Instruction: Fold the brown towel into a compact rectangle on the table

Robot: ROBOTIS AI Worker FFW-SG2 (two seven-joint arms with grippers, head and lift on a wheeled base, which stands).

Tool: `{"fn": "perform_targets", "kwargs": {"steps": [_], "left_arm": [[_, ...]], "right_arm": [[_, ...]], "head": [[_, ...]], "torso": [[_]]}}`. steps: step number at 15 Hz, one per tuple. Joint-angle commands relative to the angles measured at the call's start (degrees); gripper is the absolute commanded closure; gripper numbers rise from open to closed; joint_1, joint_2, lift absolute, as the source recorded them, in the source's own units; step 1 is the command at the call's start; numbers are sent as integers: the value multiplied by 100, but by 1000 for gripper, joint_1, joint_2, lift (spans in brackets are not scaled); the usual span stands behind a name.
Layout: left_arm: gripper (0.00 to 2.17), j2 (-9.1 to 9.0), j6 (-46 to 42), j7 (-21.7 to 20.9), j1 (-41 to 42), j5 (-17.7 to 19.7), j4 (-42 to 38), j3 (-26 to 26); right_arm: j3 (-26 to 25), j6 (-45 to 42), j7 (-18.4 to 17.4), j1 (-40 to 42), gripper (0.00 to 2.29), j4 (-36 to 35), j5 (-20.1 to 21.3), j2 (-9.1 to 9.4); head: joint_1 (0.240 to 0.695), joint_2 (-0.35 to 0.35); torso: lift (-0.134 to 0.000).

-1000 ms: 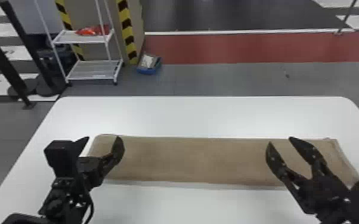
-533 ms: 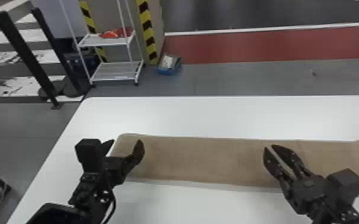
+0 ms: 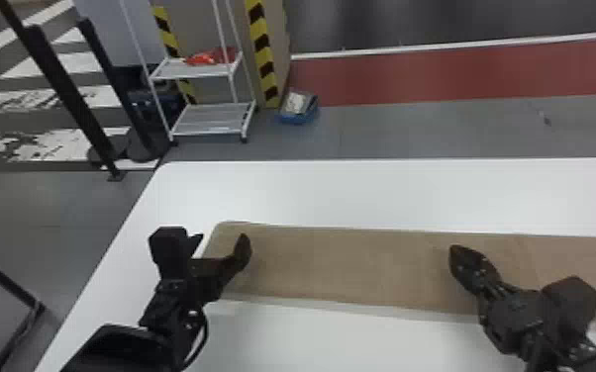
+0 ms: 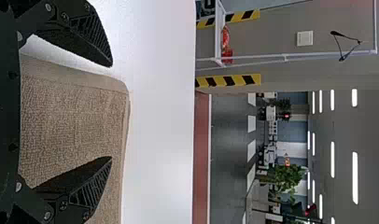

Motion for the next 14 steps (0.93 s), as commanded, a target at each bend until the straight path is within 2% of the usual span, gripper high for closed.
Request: {"fn": "perform_targets", "kwargs": {"steps": [1, 8, 14], "left_arm": [[201, 61, 0, -9, -73, 7, 142, 59], [218, 61, 563, -132, -12, 112, -51, 253], [221, 61, 1037, -299, 58, 183, -333, 279]], "right_arm": [[8, -64, 2, -58, 1710, 98, -11, -3], [52, -117, -7, -154, 1710, 194, -46, -3], [52, -152, -7, -137, 1710, 194, -73, -11]], "head": [[695, 210], [695, 236], [695, 226]], "torso": [[-125], [-125], [-125]]}}
